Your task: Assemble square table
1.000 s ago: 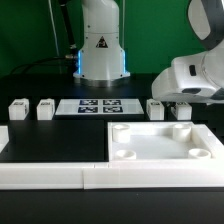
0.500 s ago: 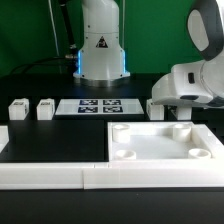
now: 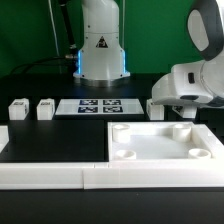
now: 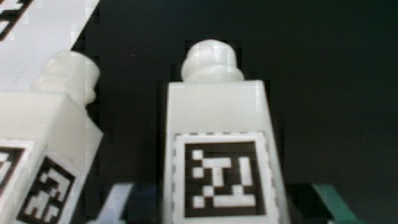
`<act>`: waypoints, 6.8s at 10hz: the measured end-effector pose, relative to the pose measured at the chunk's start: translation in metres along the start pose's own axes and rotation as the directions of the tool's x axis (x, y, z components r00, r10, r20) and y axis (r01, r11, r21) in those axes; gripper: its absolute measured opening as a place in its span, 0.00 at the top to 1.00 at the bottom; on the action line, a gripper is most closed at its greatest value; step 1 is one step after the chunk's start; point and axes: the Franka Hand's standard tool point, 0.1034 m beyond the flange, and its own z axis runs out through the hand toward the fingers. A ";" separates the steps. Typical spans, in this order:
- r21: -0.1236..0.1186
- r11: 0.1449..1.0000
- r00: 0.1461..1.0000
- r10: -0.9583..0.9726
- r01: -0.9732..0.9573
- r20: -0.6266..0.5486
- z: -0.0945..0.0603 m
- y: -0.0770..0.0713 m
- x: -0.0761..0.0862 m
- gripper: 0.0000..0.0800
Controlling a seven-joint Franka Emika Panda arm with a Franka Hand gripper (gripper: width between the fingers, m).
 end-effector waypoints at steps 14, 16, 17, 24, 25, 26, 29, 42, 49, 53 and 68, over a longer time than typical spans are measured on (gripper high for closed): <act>0.104 0.994 0.909 0.006 0.040 -0.416 -0.154 0.078 -0.031 0.64; 0.134 0.990 0.856 0.042 0.032 -0.515 -0.198 0.101 -0.019 0.64; 0.099 0.994 0.799 0.020 0.050 -0.602 -0.224 0.111 -0.010 0.64; 0.125 0.986 0.369 0.077 0.107 -0.926 -0.231 0.098 0.012 0.64; 0.128 0.985 0.305 0.087 0.118 -0.949 -0.240 0.095 0.026 0.64; 0.122 0.984 0.224 0.090 0.130 -0.970 -0.258 0.090 0.039 0.64; 0.105 0.984 0.030 0.102 0.140 -0.994 -0.263 0.081 0.044 0.64; 0.013 0.996 0.063 0.007 0.089 -0.998 -0.231 0.101 0.092 0.64; 0.004 0.995 0.089 -0.005 0.095 -0.996 -0.217 0.092 0.100 0.64; 0.029 0.996 0.068 0.023 0.082 -0.997 -0.219 0.093 0.102 0.64; 0.014 0.996 0.184 -0.002 0.084 -0.983 -0.251 0.116 0.092 0.19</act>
Offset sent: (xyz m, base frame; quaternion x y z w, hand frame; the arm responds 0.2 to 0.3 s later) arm 0.0301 -0.0384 0.0796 0.0492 0.0136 -0.0210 0.9985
